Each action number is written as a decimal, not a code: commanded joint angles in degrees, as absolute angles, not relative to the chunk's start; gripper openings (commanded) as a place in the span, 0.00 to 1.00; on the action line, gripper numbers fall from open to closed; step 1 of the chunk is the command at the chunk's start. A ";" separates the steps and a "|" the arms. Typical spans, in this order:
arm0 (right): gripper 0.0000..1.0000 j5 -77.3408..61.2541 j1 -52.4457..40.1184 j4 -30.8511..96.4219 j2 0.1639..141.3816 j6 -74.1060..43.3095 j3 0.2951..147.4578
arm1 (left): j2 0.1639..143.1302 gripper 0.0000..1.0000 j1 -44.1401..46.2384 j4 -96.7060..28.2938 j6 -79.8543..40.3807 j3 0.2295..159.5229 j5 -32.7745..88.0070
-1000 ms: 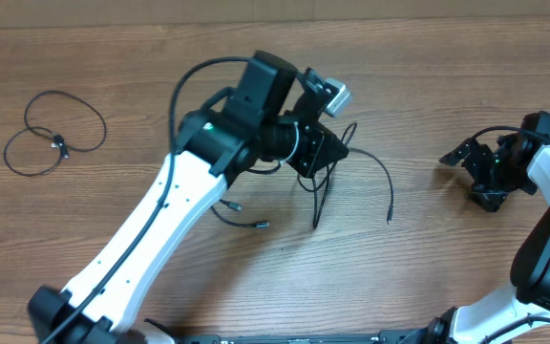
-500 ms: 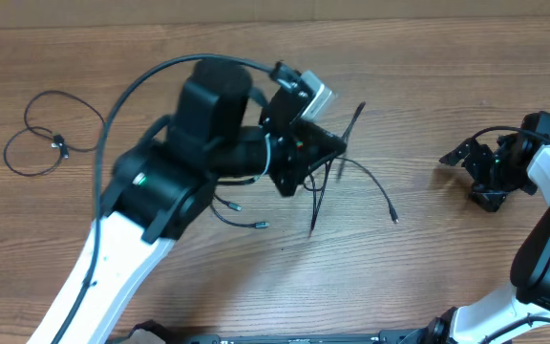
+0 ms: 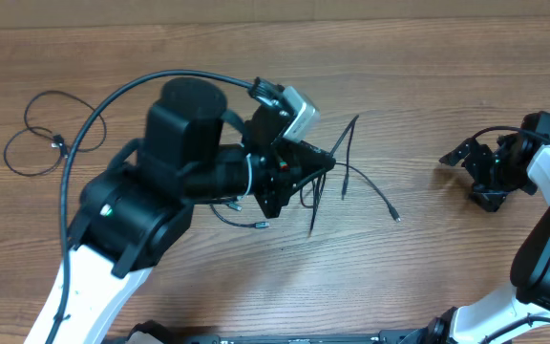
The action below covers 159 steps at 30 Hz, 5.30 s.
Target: Untangle cables
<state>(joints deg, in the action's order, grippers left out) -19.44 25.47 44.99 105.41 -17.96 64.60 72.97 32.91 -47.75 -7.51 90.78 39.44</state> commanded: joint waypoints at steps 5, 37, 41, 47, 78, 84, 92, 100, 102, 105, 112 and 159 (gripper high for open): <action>1.00 -19.07 25.58 44.82 105.51 -17.72 65.98 | 80.47 0.04 35.20 -51.11 -7.75 90.85 40.14; 1.00 -19.07 25.58 44.82 105.51 -17.72 65.98 | 91.61 0.04 41.82 -40.38 -1.32 90.85 30.57; 1.00 -19.07 25.58 44.82 105.51 -17.69 65.98 | 91.72 0.04 42.35 -35.05 1.45 90.85 29.43; 1.00 -19.07 25.58 44.82 105.51 -17.72 65.98 | 95.88 0.04 44.82 -28.82 1.72 90.85 30.63; 1.00 -19.07 25.58 44.82 105.51 -17.72 65.98 | 121.12 0.08 50.81 -39.77 -4.78 90.85 38.41; 1.00 -19.07 25.58 44.82 105.51 -17.69 65.98 | 120.40 0.39 49.56 -40.34 -6.48 91.02 40.47; 1.00 -19.07 25.58 44.82 105.51 -17.72 65.98 | 117.73 0.65 46.76 -40.60 -6.48 91.50 45.17; 1.00 -19.07 25.58 44.82 105.51 -17.69 65.98 | 111.77 0.66 44.34 -42.46 -6.46 91.57 44.82; 1.00 -19.07 25.58 44.82 105.51 -17.69 65.98 | 110.37 0.66 43.68 -42.76 -6.46 91.57 44.27; 1.00 -19.07 25.58 44.82 105.51 -17.72 65.98 | 108.44 0.68 41.87 -43.44 -7.97 91.57 42.00; 1.00 -19.07 25.58 44.82 105.51 -17.69 65.98 | 107.68 0.68 36.53 -49.80 -15.31 91.55 29.58; 1.00 -19.07 25.58 44.82 105.51 -17.69 65.98 | 107.92 0.35 35.68 -42.30 -35.40 68.71 14.50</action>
